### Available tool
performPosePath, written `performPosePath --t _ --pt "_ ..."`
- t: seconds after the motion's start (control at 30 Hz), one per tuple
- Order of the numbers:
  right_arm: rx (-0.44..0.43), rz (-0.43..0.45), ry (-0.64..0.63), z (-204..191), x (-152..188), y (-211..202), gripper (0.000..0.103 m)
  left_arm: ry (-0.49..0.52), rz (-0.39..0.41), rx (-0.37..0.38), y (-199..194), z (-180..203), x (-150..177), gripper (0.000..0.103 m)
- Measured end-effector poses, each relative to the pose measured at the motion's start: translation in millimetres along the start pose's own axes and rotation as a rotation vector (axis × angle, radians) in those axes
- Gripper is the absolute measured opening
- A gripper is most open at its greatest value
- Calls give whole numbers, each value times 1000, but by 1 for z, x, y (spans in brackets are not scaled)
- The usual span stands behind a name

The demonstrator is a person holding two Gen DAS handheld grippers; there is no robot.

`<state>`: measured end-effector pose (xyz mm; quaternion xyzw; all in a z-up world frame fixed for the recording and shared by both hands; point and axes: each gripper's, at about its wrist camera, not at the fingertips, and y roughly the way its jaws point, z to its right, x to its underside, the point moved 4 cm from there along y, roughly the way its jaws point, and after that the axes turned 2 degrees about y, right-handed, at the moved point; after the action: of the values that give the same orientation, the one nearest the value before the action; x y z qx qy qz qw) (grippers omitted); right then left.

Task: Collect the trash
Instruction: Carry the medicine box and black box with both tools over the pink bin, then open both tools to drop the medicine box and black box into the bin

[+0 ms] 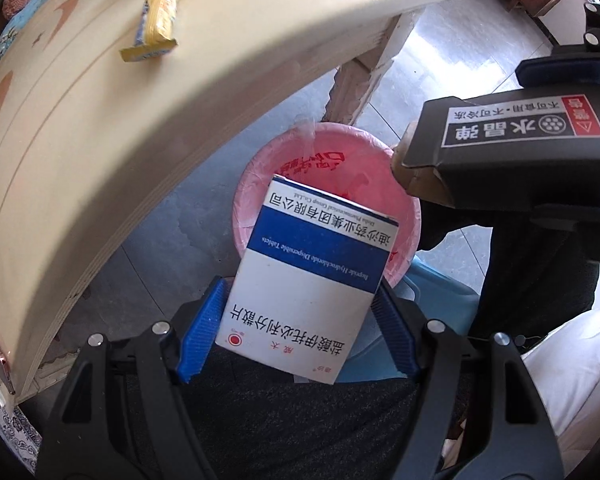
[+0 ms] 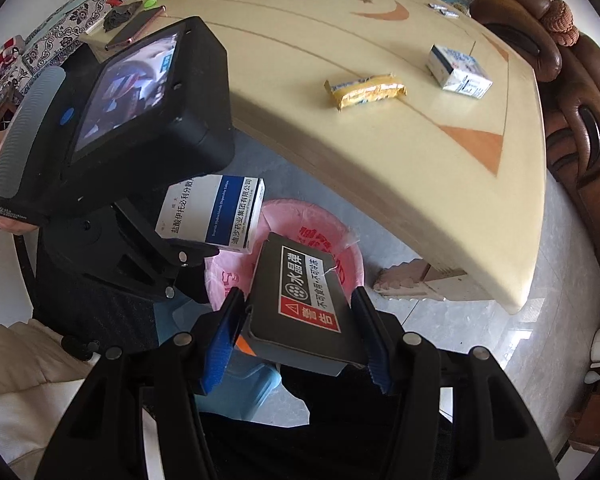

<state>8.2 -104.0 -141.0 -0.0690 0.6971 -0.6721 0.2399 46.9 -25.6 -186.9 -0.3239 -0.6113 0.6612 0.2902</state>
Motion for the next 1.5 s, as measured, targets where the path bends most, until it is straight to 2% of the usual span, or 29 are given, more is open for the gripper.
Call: performPosePath --t 0.17,0.7,1.03,1.5 --pt "-8 -36 -9 1 3 23 55 7 -18 16 21 4 -4 71" --pt "-61 -150 29 16 21 110 55 28 -145 85 113 1 -9 71" --pt "-62 -203 43 28 29 163 55 30 -237 107 171 -5 -16 71" --pt "-113 -280 62 34 39 220 55 42 -312 150 212 -4 -19 71"
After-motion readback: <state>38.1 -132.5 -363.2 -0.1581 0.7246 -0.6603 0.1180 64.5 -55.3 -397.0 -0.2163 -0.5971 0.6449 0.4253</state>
